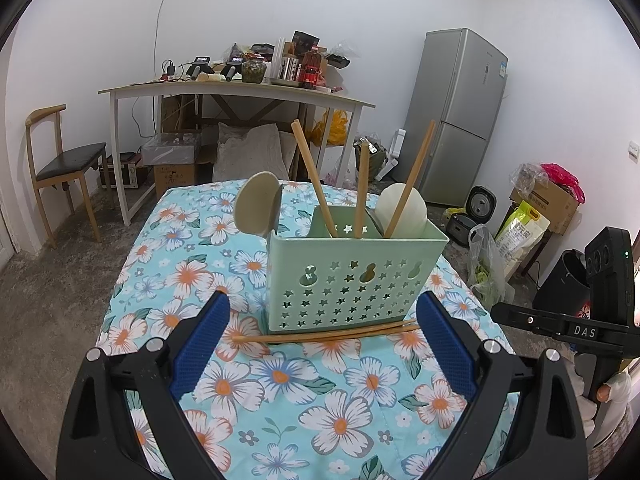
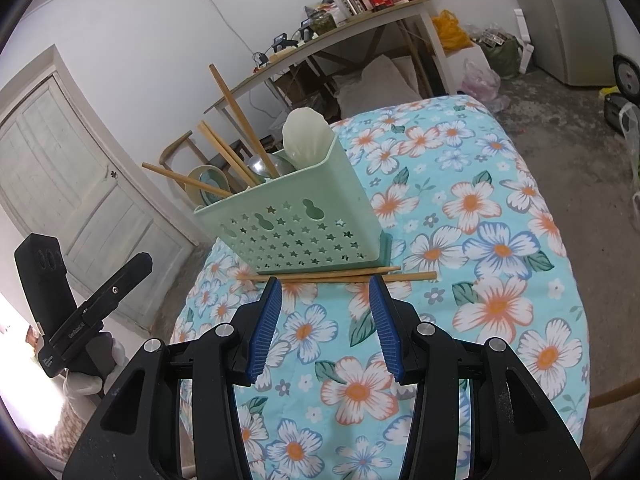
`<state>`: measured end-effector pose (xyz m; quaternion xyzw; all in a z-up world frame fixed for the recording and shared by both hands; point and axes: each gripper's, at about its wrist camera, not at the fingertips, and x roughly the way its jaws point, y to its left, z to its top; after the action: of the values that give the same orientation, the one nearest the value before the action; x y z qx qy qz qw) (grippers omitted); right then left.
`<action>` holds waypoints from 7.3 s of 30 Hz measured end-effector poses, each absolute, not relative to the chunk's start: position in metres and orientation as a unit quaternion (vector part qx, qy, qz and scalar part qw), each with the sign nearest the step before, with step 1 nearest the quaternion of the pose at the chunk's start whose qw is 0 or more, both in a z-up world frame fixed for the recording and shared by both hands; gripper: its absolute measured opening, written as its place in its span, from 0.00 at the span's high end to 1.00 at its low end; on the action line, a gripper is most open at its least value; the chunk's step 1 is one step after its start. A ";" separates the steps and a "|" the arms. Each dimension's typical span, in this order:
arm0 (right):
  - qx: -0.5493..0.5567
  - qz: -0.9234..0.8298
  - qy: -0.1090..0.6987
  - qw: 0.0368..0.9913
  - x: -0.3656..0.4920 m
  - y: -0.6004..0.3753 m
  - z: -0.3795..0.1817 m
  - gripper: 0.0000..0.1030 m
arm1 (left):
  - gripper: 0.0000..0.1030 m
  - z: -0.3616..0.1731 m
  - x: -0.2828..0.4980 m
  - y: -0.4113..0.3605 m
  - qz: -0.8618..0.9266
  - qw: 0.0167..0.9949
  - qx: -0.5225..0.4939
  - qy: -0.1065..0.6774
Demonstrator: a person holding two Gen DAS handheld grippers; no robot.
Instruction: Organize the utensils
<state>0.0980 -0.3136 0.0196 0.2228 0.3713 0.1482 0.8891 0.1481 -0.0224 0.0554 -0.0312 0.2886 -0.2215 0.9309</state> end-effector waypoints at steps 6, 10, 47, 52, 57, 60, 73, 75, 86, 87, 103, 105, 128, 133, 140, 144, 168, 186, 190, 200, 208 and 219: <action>0.222 0.151 0.371 0.889 0.098 -0.314 0.019 0.57 | 0.11 0.055 0.148 -0.023 -0.221 0.931 -0.031 0.289; 0.222 0.152 0.372 0.888 0.098 -0.314 0.019 0.57 | 0.11 0.053 0.148 -0.024 -0.222 0.930 -0.030 0.291; 0.194 0.136 0.382 0.893 0.103 -0.320 0.011 0.38 | 0.11 0.031 0.158 -0.027 -0.204 0.927 -0.020 0.315; 0.155 0.139 0.378 0.902 0.102 -0.321 0.010 0.38 | 0.11 0.023 0.159 -0.028 -0.186 0.929 -0.004 0.320; 0.115 0.161 0.369 0.908 0.112 -0.316 0.006 0.40 | 0.11 0.010 0.161 -0.029 -0.178 0.928 0.006 0.328; 0.086 0.181 0.368 0.908 0.123 -0.310 0.002 0.43 | 0.11 0.002 0.164 -0.029 -0.175 0.925 0.010 0.336; -0.013 0.236 0.438 0.867 0.193 -0.292 -0.046 0.50 | 0.11 -0.023 0.184 -0.011 -0.152 0.918 -0.007 0.367; -0.019 0.247 0.450 0.858 0.198 -0.290 -0.053 0.50 | 0.11 -0.024 0.186 -0.009 -0.151 0.917 -0.010 0.369; -0.039 0.278 0.481 0.831 0.205 -0.273 -0.075 0.49 | 0.11 -0.029 0.188 -0.004 -0.147 0.915 -0.015 0.375; -0.040 0.281 0.481 0.829 0.203 -0.271 -0.074 0.49 | 0.11 -0.029 0.188 -0.003 -0.147 0.915 -0.016 0.375; -0.046 0.379 0.473 0.794 0.117 -0.206 -0.054 0.50 | 0.11 -0.025 0.183 0.014 -0.142 0.917 -0.038 0.371; -0.018 0.365 0.467 0.805 0.115 -0.214 -0.050 0.50 | 0.11 -0.024 0.181 0.015 -0.145 0.917 -0.041 0.370; 0.289 0.089 0.471 0.829 0.126 -0.357 -0.068 0.48 | 0.50 -0.072 0.115 -0.156 -0.345 0.810 0.427 0.206; 0.295 0.089 0.469 0.828 0.126 -0.360 -0.069 0.48 | 0.59 -0.089 0.126 -0.171 -0.346 0.783 0.475 0.206; 0.300 0.097 0.470 0.824 0.127 -0.360 -0.072 0.48 | 0.62 -0.094 0.142 -0.183 -0.369 0.757 0.495 0.214; 0.305 0.101 0.470 0.822 0.127 -0.360 -0.073 0.48 | 0.65 -0.089 0.157 -0.188 -0.401 0.746 0.474 0.243; 0.369 0.112 0.443 0.809 0.107 -0.375 -0.056 0.48 | 0.84 -0.068 0.132 -0.157 -0.393 0.778 0.434 0.231; 0.551 0.106 0.487 0.670 0.136 -0.357 -0.104 0.51 | 0.95 0.036 0.122 -0.054 -0.281 0.927 0.127 0.212; 0.579 0.075 0.483 0.653 0.146 -0.357 -0.117 0.56 | 0.95 0.045 0.120 -0.038 -0.273 0.933 0.093 0.215; 0.615 0.013 0.454 0.644 0.154 -0.355 -0.116 0.66 | 0.95 0.046 0.126 -0.025 -0.272 0.936 0.066 0.212; 0.653 -0.016 0.437 0.618 0.139 -0.368 -0.132 0.92 | 0.95 0.044 0.125 -0.019 -0.271 0.937 0.058 0.211; 0.565 0.017 0.396 0.723 0.133 -0.373 -0.074 0.93 | 0.95 0.049 0.126 -0.011 -0.266 0.939 0.041 0.211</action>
<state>0.1332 -0.3733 -0.0737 0.5653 0.3965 0.0171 0.7232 0.1259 -0.0114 0.0492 0.0413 0.2114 -0.2665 0.9395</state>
